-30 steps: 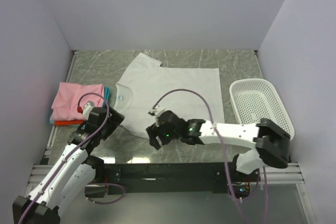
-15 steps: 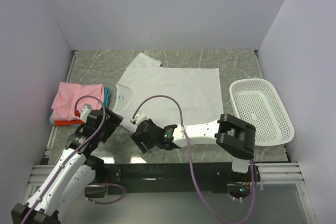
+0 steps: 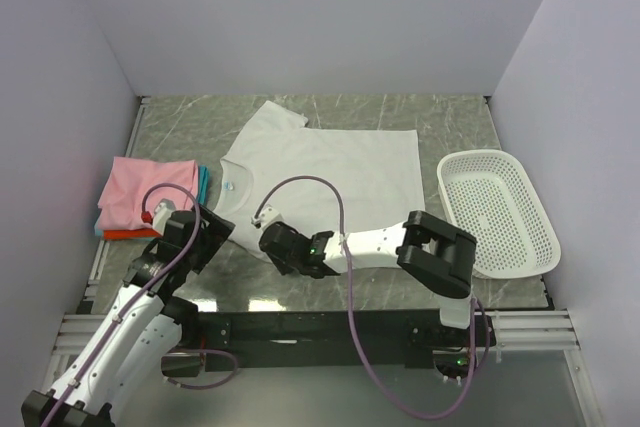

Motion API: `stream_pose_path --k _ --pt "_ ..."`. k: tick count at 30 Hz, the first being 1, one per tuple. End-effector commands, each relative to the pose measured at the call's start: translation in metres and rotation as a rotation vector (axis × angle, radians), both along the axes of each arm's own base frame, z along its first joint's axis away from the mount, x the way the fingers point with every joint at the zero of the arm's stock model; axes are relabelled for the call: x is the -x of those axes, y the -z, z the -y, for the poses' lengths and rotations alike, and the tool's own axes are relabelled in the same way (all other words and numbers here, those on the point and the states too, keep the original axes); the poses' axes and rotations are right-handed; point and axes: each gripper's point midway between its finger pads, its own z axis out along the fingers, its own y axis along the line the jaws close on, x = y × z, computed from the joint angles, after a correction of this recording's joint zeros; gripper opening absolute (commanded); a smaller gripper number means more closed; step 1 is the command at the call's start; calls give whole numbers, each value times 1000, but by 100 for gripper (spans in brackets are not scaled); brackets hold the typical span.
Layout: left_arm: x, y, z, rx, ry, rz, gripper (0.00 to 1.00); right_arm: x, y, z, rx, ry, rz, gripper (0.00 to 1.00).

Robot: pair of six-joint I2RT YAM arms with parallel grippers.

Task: Fold and stack the t-shirts
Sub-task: Flatten the tshirt out

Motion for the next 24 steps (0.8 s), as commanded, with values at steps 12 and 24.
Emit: stream_pose_path --k 12,24 --pt "-4 -7 -1 3 -11 38 99 -11 10 -3 49 25 10 2" --pt "-9 -12 7 -3 55 69 100 9 -97 -20 -289 -65 -112 0"
